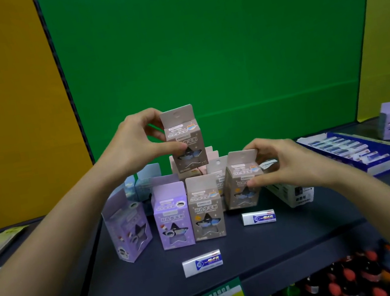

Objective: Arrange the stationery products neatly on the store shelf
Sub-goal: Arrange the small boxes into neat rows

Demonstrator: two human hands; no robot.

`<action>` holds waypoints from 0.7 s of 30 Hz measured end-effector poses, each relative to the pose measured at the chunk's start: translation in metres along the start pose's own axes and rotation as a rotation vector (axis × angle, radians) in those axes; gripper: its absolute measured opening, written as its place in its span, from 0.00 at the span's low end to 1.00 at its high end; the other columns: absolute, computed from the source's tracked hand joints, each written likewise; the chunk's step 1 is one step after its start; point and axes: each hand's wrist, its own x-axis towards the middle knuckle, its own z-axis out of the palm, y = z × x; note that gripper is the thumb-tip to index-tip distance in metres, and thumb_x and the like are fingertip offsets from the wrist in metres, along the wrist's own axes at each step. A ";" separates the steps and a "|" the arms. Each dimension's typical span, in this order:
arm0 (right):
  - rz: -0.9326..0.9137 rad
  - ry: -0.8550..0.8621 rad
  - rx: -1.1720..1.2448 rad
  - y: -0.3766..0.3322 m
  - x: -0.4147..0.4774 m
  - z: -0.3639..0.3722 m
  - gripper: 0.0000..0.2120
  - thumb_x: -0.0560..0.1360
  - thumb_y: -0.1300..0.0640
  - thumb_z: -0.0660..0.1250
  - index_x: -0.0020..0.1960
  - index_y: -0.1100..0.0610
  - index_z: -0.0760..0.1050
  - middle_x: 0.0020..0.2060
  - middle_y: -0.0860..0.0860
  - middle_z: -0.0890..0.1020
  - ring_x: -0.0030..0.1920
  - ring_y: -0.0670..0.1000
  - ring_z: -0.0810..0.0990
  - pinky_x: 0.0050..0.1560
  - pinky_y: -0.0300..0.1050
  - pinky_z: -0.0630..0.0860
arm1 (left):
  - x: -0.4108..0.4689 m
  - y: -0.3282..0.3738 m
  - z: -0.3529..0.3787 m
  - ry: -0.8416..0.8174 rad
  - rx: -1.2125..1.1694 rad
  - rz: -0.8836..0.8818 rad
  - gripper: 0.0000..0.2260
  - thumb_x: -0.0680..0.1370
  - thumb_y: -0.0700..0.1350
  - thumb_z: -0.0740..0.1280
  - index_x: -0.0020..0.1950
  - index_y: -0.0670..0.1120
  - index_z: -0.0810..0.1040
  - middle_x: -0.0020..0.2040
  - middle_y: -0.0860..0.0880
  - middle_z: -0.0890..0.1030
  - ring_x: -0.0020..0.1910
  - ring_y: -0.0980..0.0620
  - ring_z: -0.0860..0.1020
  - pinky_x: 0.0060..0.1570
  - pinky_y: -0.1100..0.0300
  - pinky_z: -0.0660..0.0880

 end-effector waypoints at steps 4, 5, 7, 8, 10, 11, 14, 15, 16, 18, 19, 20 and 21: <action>-0.024 -0.062 -0.012 0.008 0.007 0.004 0.17 0.65 0.58 0.76 0.50 0.49 0.74 0.46 0.45 0.83 0.48 0.42 0.81 0.47 0.38 0.78 | 0.003 -0.003 0.007 -0.002 0.023 -0.037 0.16 0.62 0.42 0.77 0.46 0.44 0.77 0.40 0.51 0.80 0.40 0.51 0.78 0.48 0.55 0.77; -0.026 -0.081 -0.008 0.010 0.009 0.005 0.17 0.65 0.58 0.76 0.50 0.49 0.74 0.46 0.46 0.83 0.48 0.42 0.81 0.46 0.37 0.78 | 0.003 -0.003 0.009 -0.003 0.029 -0.047 0.16 0.62 0.42 0.77 0.46 0.44 0.77 0.40 0.51 0.80 0.42 0.48 0.79 0.50 0.50 0.78; -0.032 -0.113 -0.002 0.013 0.012 0.006 0.17 0.66 0.58 0.76 0.50 0.49 0.74 0.46 0.46 0.84 0.47 0.42 0.82 0.44 0.35 0.77 | 0.004 -0.003 0.011 -0.011 0.045 -0.060 0.16 0.62 0.42 0.77 0.46 0.44 0.77 0.42 0.48 0.81 0.45 0.44 0.79 0.52 0.46 0.77; -0.037 -0.126 -0.003 0.015 0.013 0.006 0.16 0.66 0.57 0.76 0.50 0.48 0.74 0.46 0.46 0.84 0.47 0.41 0.81 0.44 0.35 0.77 | 0.005 -0.004 0.011 -0.017 0.048 -0.066 0.16 0.62 0.41 0.77 0.45 0.44 0.77 0.42 0.48 0.81 0.46 0.43 0.79 0.52 0.45 0.77; -0.049 -0.153 -0.001 0.017 0.016 0.007 0.16 0.66 0.57 0.76 0.50 0.48 0.74 0.45 0.45 0.83 0.47 0.41 0.81 0.44 0.34 0.76 | 0.007 -0.006 0.013 -0.036 0.053 -0.082 0.14 0.62 0.42 0.77 0.44 0.46 0.77 0.41 0.49 0.80 0.45 0.44 0.80 0.52 0.45 0.77; -0.052 -0.167 0.000 0.018 0.018 0.007 0.16 0.66 0.57 0.76 0.51 0.49 0.74 0.45 0.45 0.83 0.46 0.41 0.81 0.44 0.34 0.77 | 0.008 -0.007 0.014 -0.049 0.055 -0.090 0.14 0.62 0.42 0.77 0.43 0.47 0.77 0.40 0.50 0.80 0.44 0.45 0.80 0.52 0.45 0.77; -0.055 -0.193 -0.016 0.023 0.021 0.009 0.16 0.67 0.56 0.75 0.52 0.50 0.74 0.46 0.45 0.83 0.46 0.41 0.81 0.45 0.36 0.77 | 0.009 -0.011 0.019 -0.084 0.056 -0.104 0.14 0.62 0.41 0.77 0.43 0.46 0.77 0.39 0.51 0.79 0.41 0.49 0.79 0.51 0.46 0.77; -0.058 -0.196 -0.019 0.024 0.022 0.009 0.17 0.67 0.55 0.75 0.52 0.50 0.74 0.46 0.45 0.83 0.46 0.41 0.81 0.45 0.37 0.77 | 0.009 -0.013 0.020 -0.094 0.056 -0.107 0.14 0.62 0.41 0.77 0.43 0.45 0.77 0.40 0.50 0.79 0.41 0.49 0.78 0.51 0.46 0.78; -0.064 -0.195 -0.021 0.025 0.022 0.009 0.17 0.67 0.55 0.75 0.52 0.49 0.74 0.47 0.45 0.83 0.46 0.41 0.81 0.45 0.36 0.77 | 0.009 -0.015 0.021 -0.105 0.059 -0.110 0.14 0.63 0.42 0.77 0.44 0.45 0.77 0.41 0.49 0.80 0.41 0.50 0.78 0.50 0.48 0.77; -0.072 -0.190 -0.026 0.026 0.023 0.009 0.16 0.67 0.54 0.75 0.52 0.48 0.74 0.47 0.44 0.83 0.45 0.40 0.81 0.42 0.33 0.75 | 0.010 -0.018 0.022 -0.139 0.068 -0.120 0.16 0.63 0.43 0.77 0.47 0.43 0.77 0.45 0.47 0.80 0.41 0.50 0.78 0.47 0.51 0.77; -0.073 -0.189 -0.023 0.026 0.023 0.008 0.16 0.67 0.54 0.75 0.52 0.48 0.74 0.46 0.44 0.82 0.45 0.39 0.80 0.41 0.31 0.74 | 0.010 -0.020 0.023 -0.160 0.074 -0.127 0.17 0.63 0.43 0.77 0.48 0.43 0.77 0.46 0.47 0.80 0.41 0.50 0.78 0.45 0.54 0.77; -0.074 -0.191 -0.019 0.026 0.023 0.007 0.16 0.67 0.54 0.75 0.52 0.48 0.74 0.47 0.43 0.82 0.44 0.38 0.80 0.40 0.31 0.74 | 0.010 -0.021 0.023 -0.179 0.078 -0.135 0.17 0.64 0.43 0.77 0.49 0.43 0.76 0.46 0.47 0.79 0.40 0.52 0.78 0.43 0.57 0.76; -0.074 -0.194 -0.018 0.025 0.023 0.006 0.16 0.67 0.54 0.75 0.53 0.48 0.74 0.47 0.43 0.82 0.44 0.38 0.80 0.40 0.31 0.73 | 0.010 -0.023 0.024 -0.196 0.078 -0.144 0.17 0.64 0.43 0.77 0.49 0.44 0.76 0.46 0.48 0.79 0.39 0.53 0.77 0.41 0.61 0.75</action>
